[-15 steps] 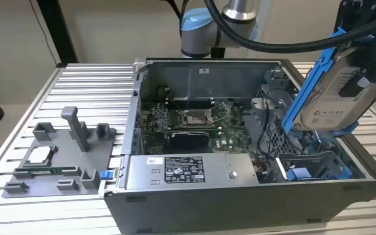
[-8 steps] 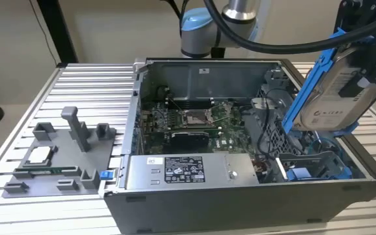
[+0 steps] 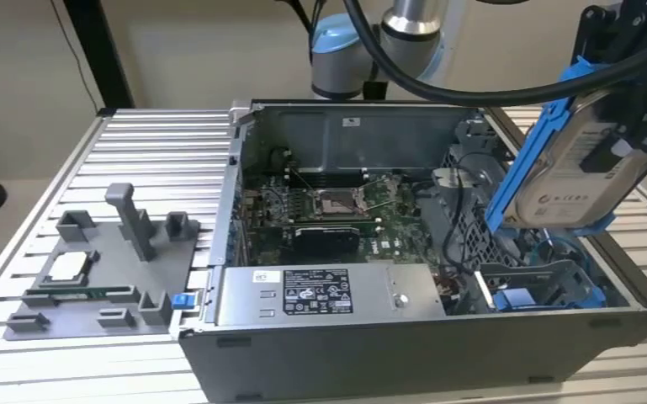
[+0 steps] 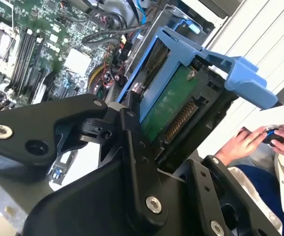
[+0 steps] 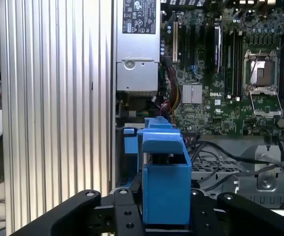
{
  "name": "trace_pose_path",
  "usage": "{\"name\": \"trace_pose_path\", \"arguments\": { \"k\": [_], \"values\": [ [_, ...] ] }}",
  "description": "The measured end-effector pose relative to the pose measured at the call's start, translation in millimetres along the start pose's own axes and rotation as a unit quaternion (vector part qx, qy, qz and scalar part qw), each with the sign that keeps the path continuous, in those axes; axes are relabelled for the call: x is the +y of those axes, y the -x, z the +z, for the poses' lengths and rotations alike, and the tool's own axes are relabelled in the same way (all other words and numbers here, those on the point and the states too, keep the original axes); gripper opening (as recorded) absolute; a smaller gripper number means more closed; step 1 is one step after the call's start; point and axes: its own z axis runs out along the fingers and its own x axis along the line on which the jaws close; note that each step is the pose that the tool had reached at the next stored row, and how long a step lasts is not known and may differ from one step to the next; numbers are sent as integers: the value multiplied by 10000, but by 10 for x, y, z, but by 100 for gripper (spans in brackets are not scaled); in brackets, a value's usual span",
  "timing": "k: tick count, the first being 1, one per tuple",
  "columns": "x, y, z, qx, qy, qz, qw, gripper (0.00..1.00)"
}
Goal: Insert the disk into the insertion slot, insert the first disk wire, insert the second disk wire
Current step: 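Insert the disk into the insertion slot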
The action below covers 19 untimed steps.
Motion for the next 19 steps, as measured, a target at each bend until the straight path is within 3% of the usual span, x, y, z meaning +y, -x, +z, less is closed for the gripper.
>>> {"name": "trace_pose_path", "arguments": {
  "k": [8, 19],
  "values": [
    [-18, -7, 59, -1, -5, 0, 10000, 0],
    [-108, -34, 141, 0, -5, 0, 10000, 0]
  ]
}}
